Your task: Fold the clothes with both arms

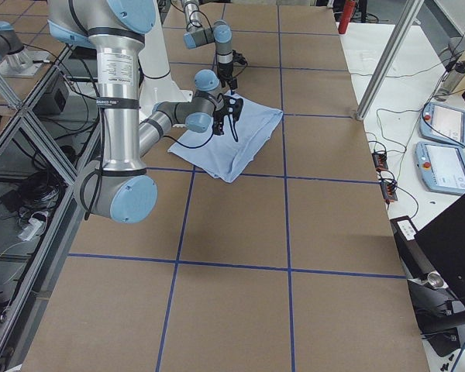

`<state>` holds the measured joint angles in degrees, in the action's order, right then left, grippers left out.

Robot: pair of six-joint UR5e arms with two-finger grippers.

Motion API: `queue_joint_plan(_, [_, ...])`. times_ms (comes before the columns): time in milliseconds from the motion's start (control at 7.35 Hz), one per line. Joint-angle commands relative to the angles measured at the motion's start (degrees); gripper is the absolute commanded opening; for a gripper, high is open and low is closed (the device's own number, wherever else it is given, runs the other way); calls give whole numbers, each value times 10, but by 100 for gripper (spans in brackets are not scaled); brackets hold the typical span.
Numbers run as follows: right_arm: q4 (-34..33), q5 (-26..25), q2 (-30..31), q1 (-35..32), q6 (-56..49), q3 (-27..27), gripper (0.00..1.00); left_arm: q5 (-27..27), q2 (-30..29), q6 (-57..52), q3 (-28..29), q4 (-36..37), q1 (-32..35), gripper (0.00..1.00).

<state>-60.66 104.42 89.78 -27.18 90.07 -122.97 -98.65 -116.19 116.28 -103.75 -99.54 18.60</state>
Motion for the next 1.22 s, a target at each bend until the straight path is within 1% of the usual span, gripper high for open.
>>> queue_joint_plan(0, [0,0,0,-2,0,1,100,1,0,0,5,2,1,83])
queue_joint_plan(136, [0,0,0,-3,0,3,100,2,0,0,7,2,0,72])
queue_joint_plan(272, [0,0,0,-5,-1,4,100,2,-1,0,6,2,0,35])
queue_joint_plan(408, [0,1,0,-6,-1,5,100,2,-1,0,5,2,0,4])
queue_joint_plan(544, [0,1,0,-7,-1,5,100,2,-2,-7,5,2,0,0])
queue_joint_plan(816, [0,1,0,-12,-2,5,100,0,-2,-10,-2,3,6,0])
queue_joint_plan(1088, [0,1,0,-12,-2,5,100,-1,-5,-71,3,4,62,0])
